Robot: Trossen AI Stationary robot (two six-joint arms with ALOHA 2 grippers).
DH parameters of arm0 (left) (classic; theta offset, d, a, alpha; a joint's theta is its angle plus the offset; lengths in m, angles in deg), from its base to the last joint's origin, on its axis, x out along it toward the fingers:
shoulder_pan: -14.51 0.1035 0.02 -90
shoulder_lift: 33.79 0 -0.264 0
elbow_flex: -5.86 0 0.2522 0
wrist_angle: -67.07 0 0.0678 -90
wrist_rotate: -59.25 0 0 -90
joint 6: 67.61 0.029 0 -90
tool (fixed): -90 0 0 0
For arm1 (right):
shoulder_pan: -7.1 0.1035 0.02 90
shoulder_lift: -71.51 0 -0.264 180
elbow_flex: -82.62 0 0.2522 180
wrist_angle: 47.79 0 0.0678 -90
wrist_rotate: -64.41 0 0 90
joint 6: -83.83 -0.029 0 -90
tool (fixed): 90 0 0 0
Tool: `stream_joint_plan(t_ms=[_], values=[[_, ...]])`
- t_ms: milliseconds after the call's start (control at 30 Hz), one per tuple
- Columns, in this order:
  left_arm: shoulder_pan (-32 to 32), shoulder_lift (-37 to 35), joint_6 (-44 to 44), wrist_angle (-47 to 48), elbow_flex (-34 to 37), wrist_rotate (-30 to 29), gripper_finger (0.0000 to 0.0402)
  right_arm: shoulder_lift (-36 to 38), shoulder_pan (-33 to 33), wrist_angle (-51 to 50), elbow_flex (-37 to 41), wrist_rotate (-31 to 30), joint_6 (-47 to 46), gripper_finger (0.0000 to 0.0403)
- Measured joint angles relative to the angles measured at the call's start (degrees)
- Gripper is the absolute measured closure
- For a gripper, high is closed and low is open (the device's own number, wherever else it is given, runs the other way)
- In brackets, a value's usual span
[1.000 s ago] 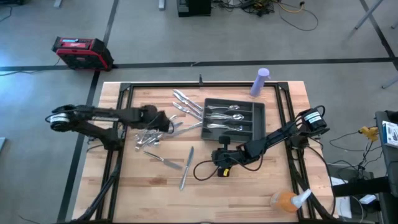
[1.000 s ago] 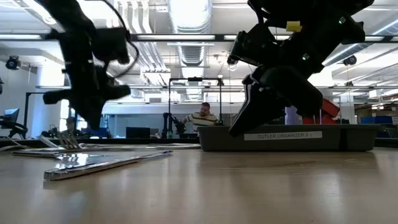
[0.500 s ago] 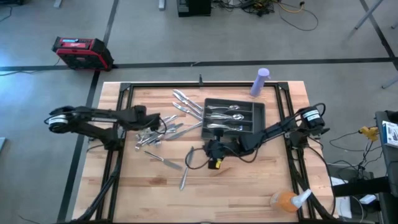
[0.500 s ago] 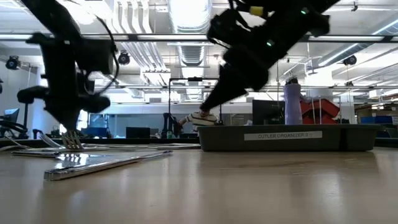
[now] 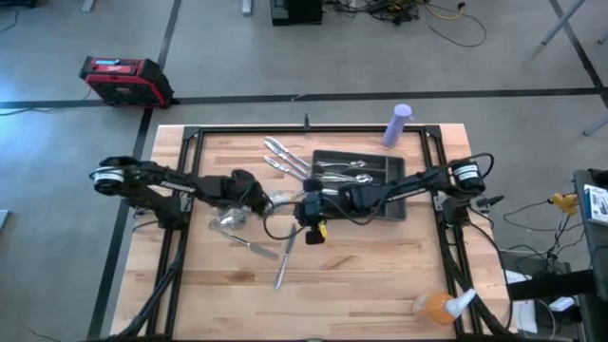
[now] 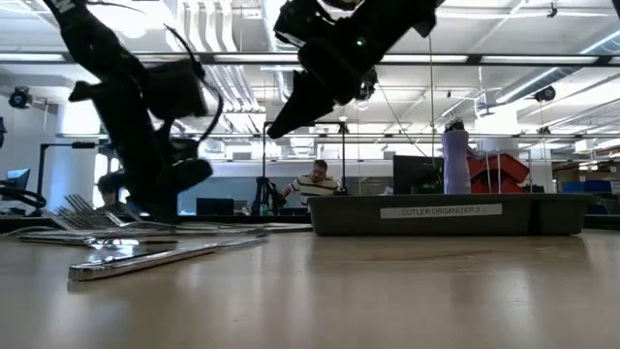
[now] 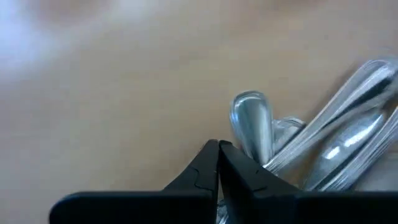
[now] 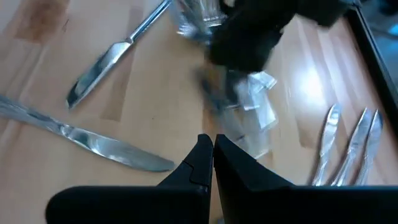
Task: Sort silverware
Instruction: Adjust the silverware, then put the silver fork into the gray silverware tray
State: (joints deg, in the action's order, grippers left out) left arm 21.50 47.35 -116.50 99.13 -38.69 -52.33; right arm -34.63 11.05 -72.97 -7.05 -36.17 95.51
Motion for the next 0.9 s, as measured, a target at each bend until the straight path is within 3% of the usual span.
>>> stream_joint_plan(t_ms=[100,233,400,600,733,900], values=[[-2.7,-2.6,2.8,-0.7,-0.8,0.4,0.0401,-1.2,-1.4,-3.0,-2.1,2.0,4.2,0.0403],[-4.9,-8.6,5.2,-0.7,-1.4,-3.8,0.0401,-1.8,-2.5,-3.4,-2.8,6.0,6.0,0.0403],[-5.1,-18.1,7.0,2.9,-1.3,-16.2,0.0401,-3.5,-3.5,1.9,-2.9,12.6,2.4,0.0395],[-5.8,-28.2,12.2,1.3,-1.2,-28.3,0.0402,-9.8,-4.6,7.8,-4.3,11.9,0.5,0.0326],[-5.9,-33.1,15.5,-0.9,-0.9,-28.7,0.0402,-15.7,-6.1,9.3,-8.7,8.4,-1.8,0.0284],[-5.9,-35.1,16.7,-0.4,-0.4,-28.8,0.0402,-21.5,-7.6,8.3,-13.8,7.7,-2.8,0.0268]])
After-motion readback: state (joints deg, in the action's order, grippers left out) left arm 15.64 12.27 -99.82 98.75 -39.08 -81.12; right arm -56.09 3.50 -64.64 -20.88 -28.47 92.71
